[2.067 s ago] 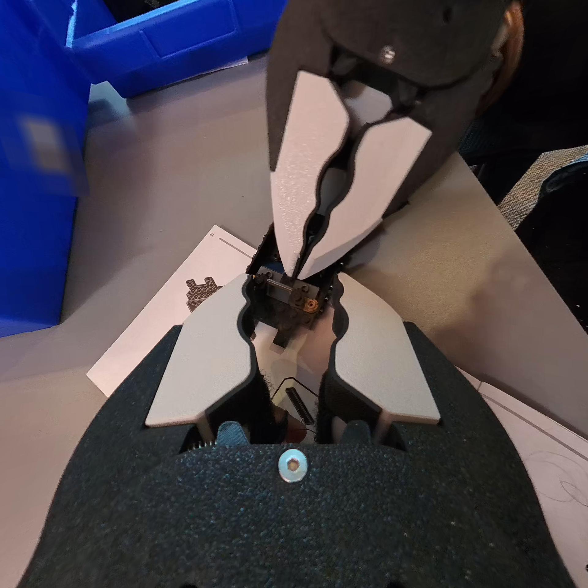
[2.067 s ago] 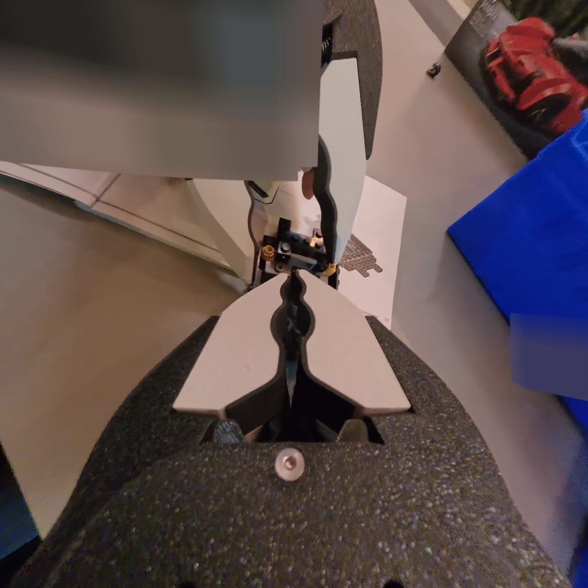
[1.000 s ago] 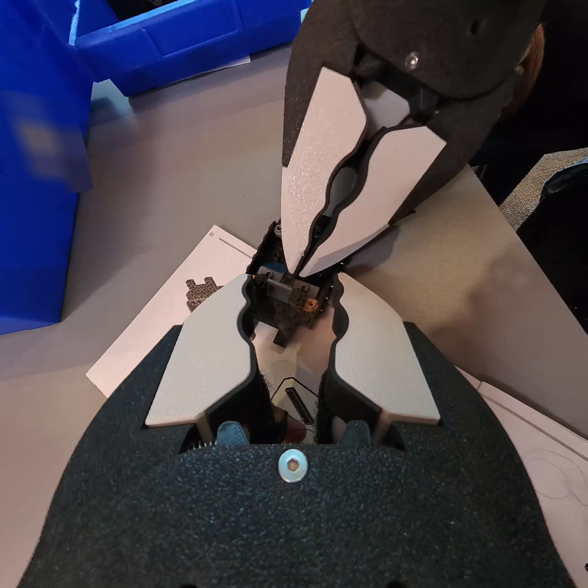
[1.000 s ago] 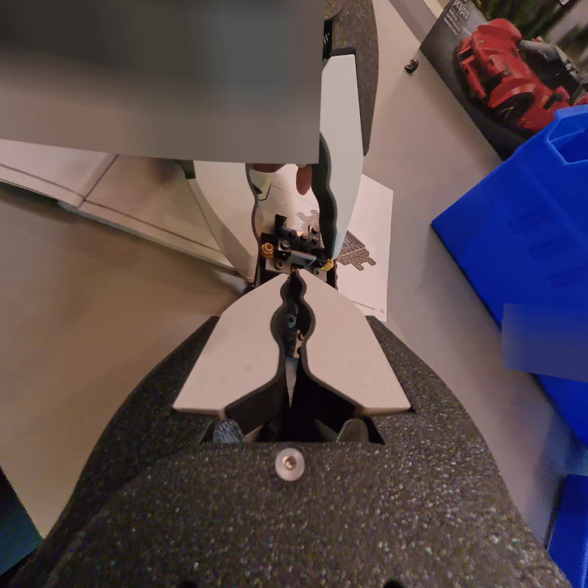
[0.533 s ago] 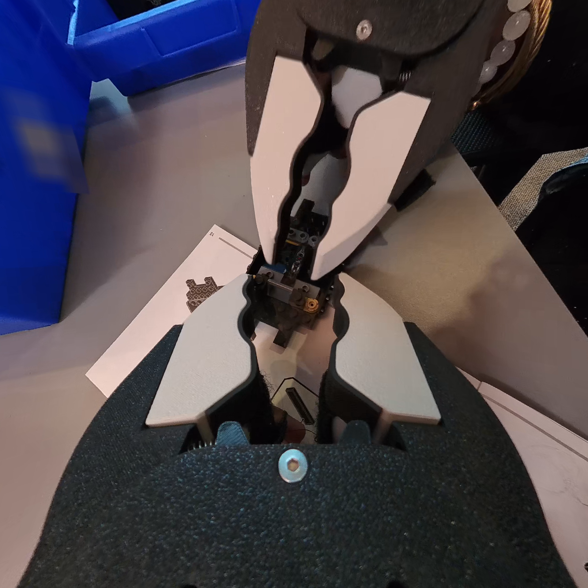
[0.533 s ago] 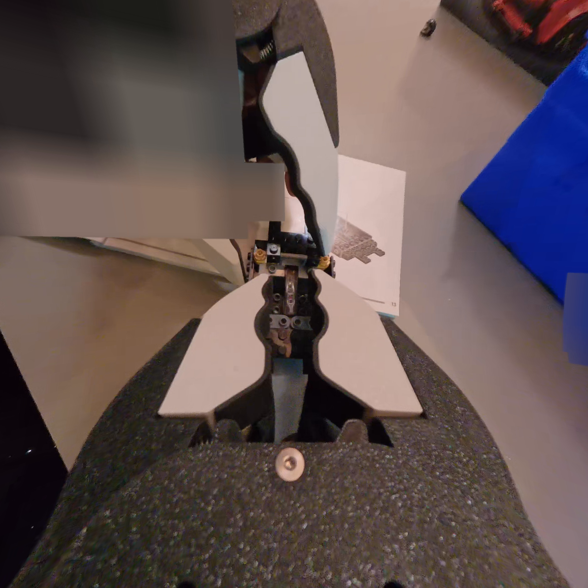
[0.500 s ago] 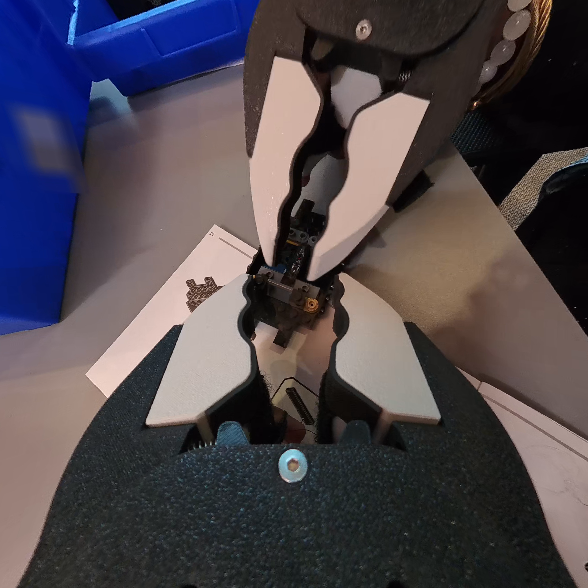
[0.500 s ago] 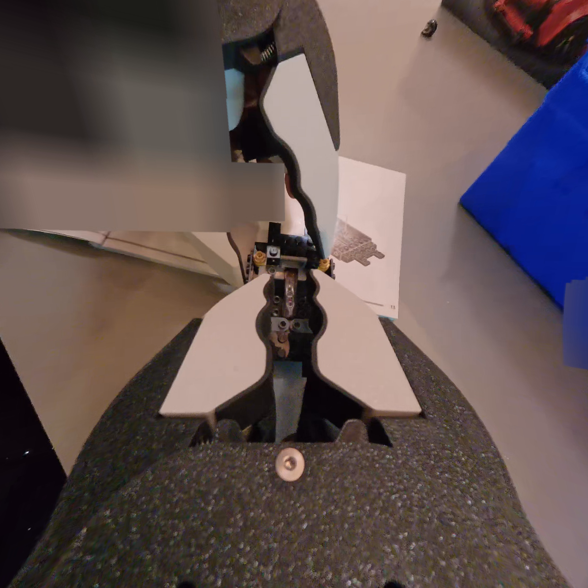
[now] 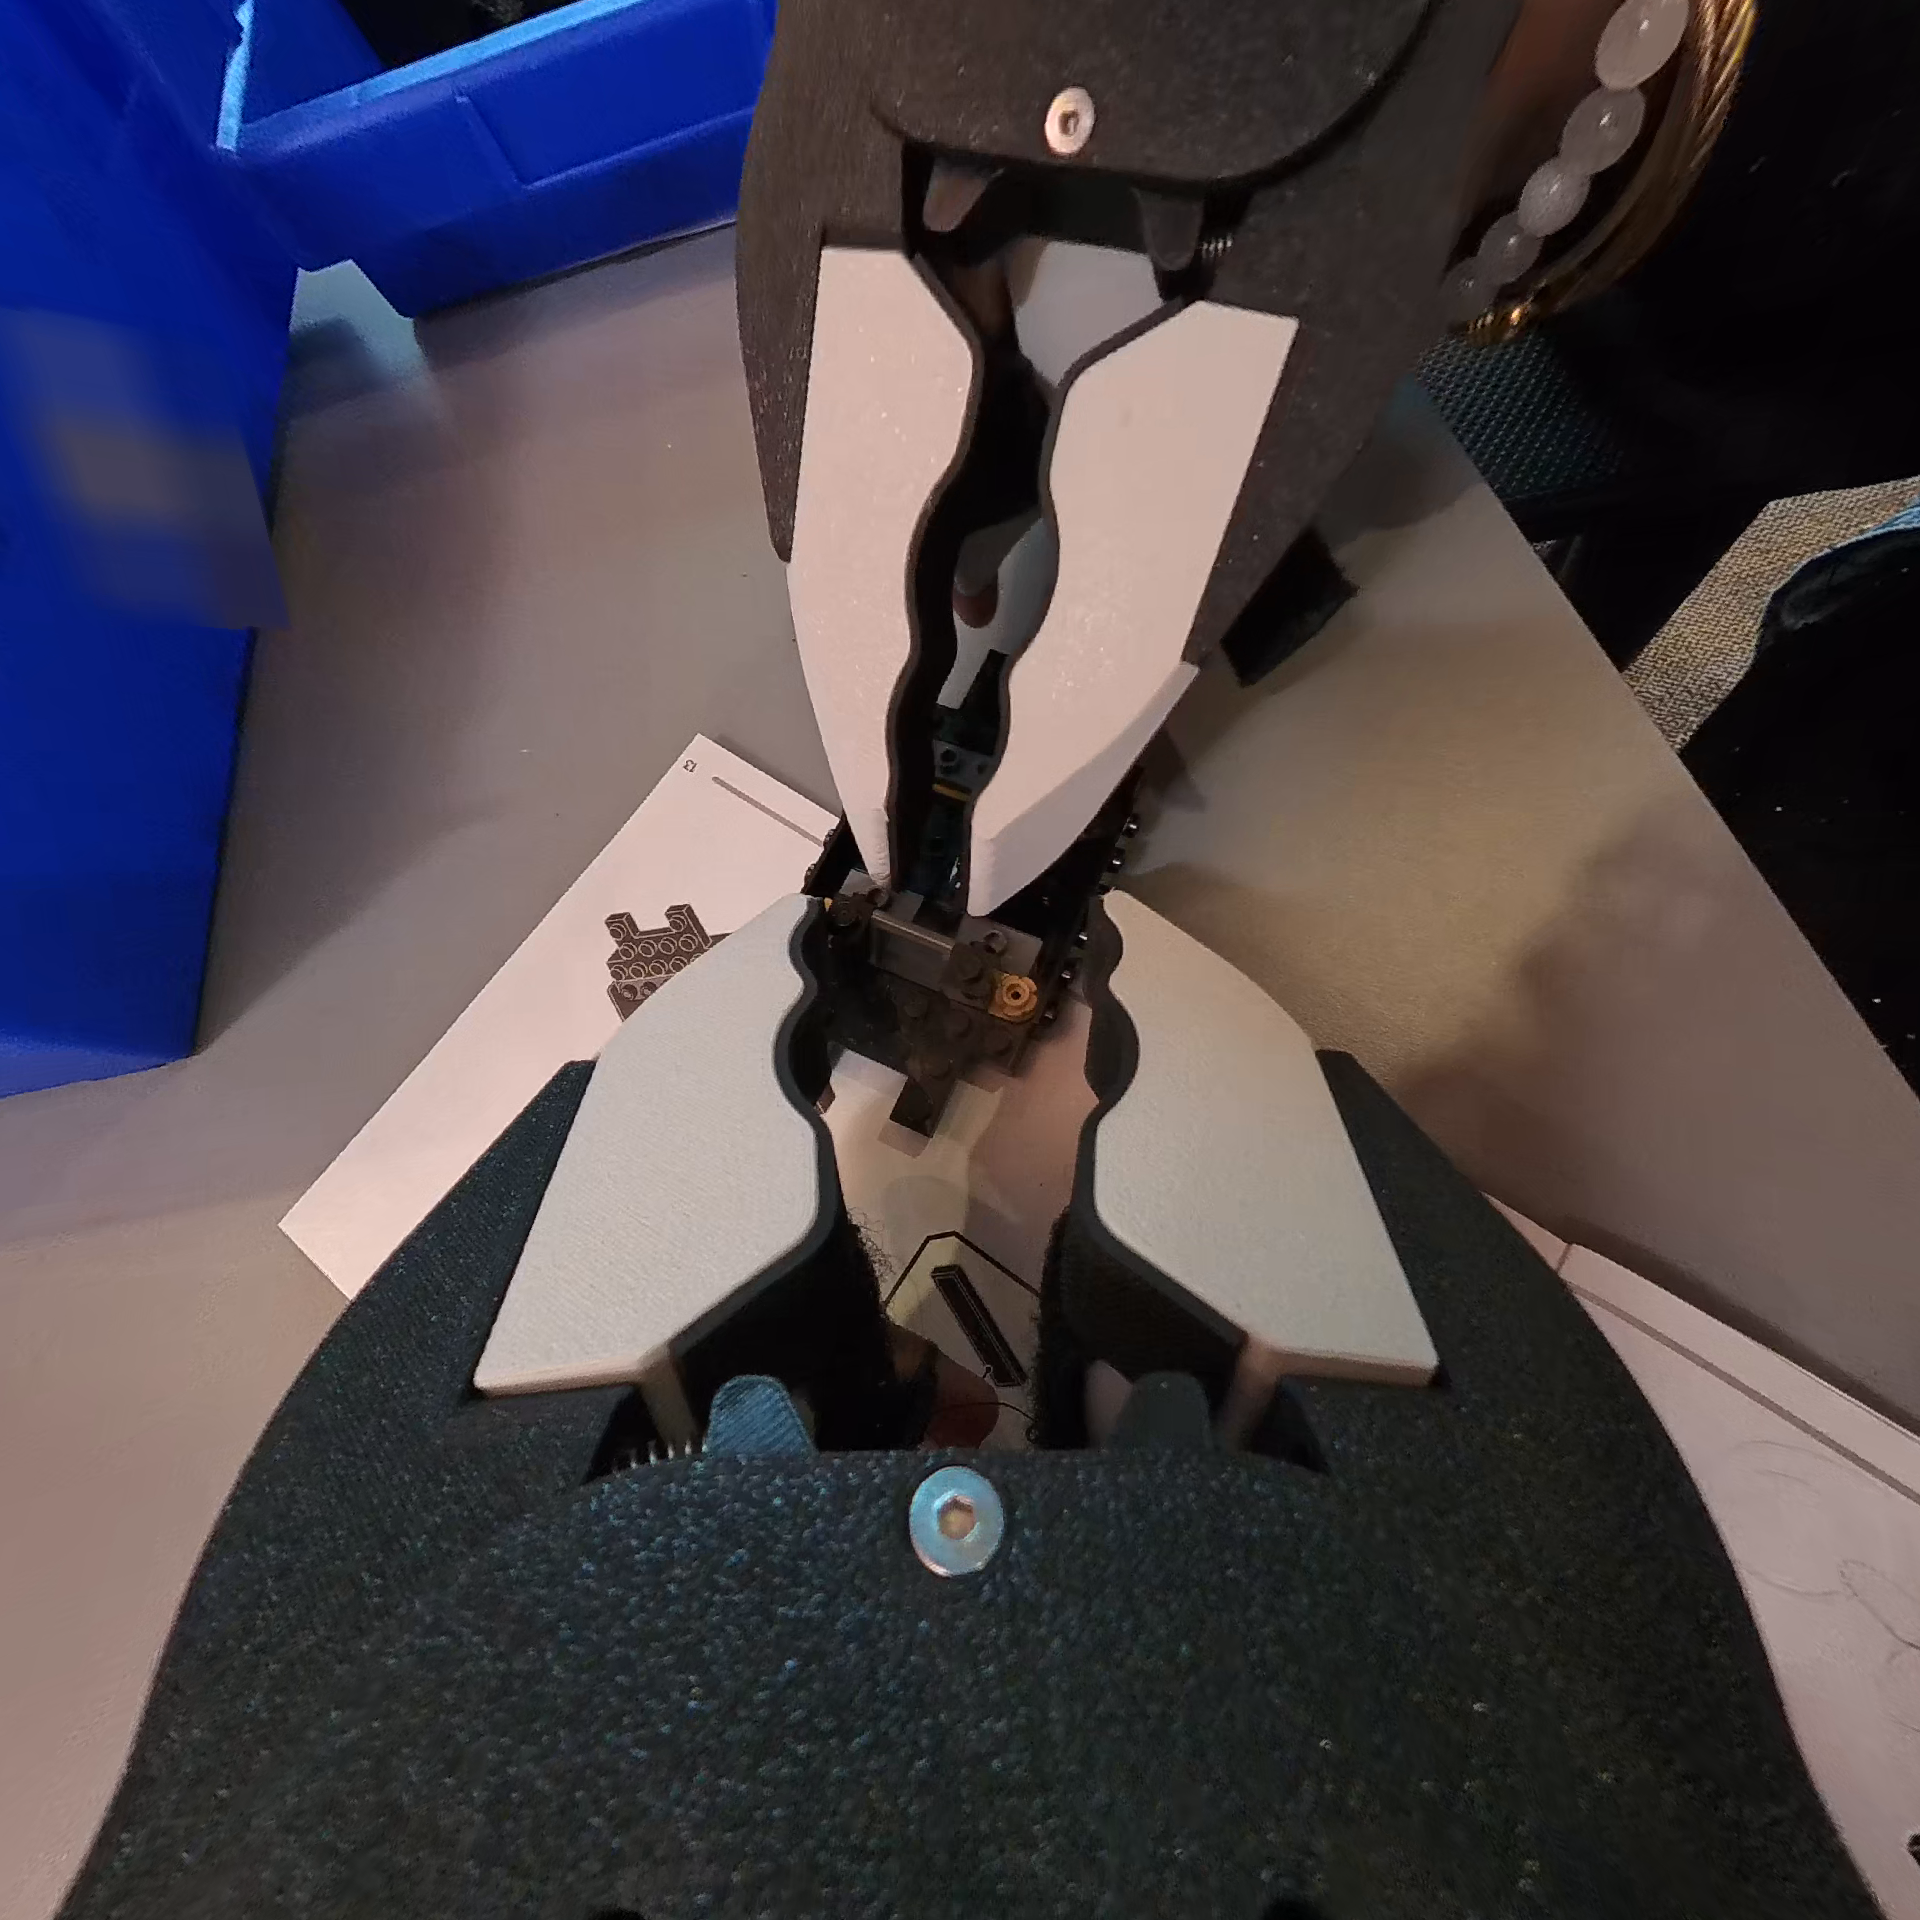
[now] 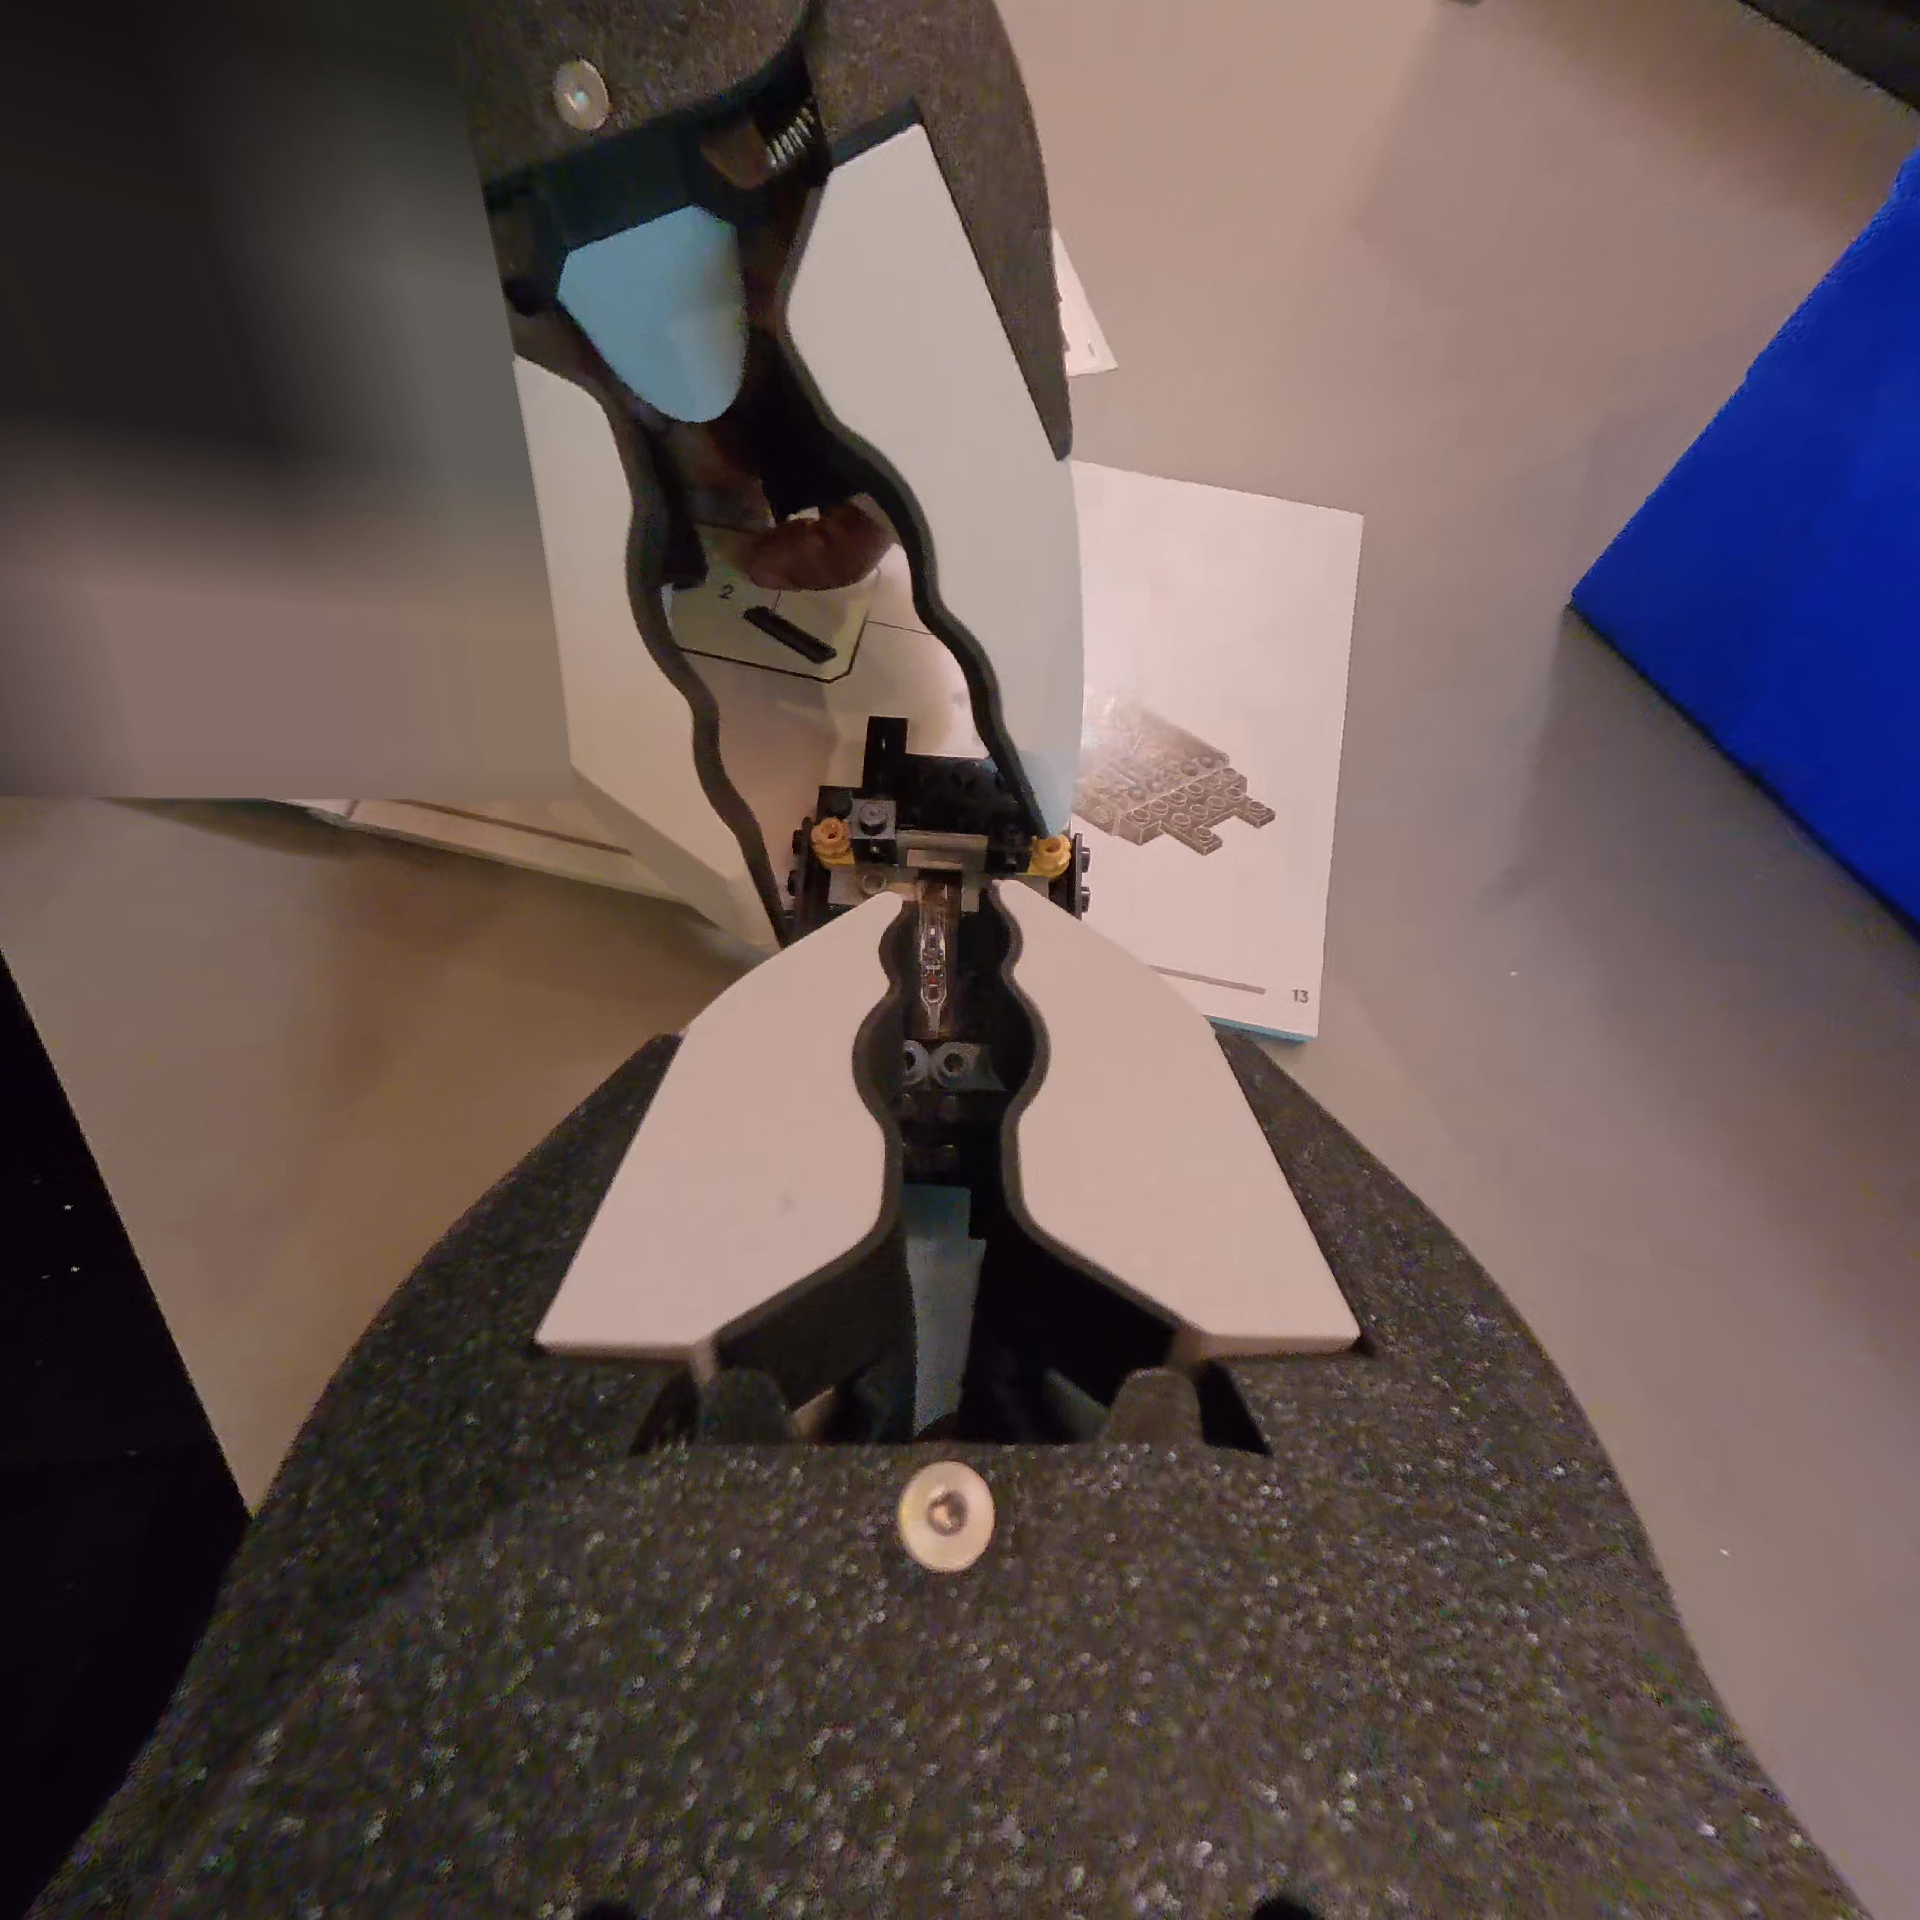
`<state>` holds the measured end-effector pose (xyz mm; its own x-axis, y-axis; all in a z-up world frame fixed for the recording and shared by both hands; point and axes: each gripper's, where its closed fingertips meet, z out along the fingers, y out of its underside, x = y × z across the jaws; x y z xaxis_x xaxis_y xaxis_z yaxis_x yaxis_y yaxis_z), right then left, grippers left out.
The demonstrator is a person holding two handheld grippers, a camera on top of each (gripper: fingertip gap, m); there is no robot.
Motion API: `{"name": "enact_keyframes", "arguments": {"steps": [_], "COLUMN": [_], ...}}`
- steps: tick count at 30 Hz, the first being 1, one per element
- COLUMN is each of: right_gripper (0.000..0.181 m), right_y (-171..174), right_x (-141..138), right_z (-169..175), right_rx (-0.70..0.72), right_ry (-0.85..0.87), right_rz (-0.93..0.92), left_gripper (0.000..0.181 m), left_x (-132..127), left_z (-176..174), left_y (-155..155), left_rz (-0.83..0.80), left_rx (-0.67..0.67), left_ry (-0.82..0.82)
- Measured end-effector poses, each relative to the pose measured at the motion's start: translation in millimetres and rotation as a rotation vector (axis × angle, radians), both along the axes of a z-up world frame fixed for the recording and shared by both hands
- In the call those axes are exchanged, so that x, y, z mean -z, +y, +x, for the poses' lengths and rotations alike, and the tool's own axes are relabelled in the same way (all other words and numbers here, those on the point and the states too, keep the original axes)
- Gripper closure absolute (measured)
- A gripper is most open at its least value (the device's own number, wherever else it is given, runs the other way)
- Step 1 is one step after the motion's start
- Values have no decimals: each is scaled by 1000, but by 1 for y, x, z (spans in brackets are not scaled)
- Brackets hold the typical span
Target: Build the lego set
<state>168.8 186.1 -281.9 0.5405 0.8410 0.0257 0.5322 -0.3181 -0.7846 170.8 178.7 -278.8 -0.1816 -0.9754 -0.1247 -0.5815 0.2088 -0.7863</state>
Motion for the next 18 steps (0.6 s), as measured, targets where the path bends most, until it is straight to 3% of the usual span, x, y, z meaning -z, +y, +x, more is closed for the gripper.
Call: {"name": "enact_keyframes", "arguments": {"steps": [7, 10, 14, 18], "right_gripper": [172, 181, 181, 150], "right_y": [3, 17, 5, 4], "right_x": [-2, -4, -16, -3], "right_z": [0, 15, 1, -3], "right_rx": [39, 130, 43, 38], "right_ry": [0, -81, 75, 58], "right_rz": [74, 203, 146, 7], "left_gripper": [134, 134, 134, 134], "left_x": [0, 0, 0, 0], "left_z": [0, 0, 0, 0], "left_y": [1, 1, 1, 0], "left_rz": [-2, -1, -4, -3], "left_rx": [-13, -10, -10, -9], "left_ry": [0, 0, 1, 1]}}
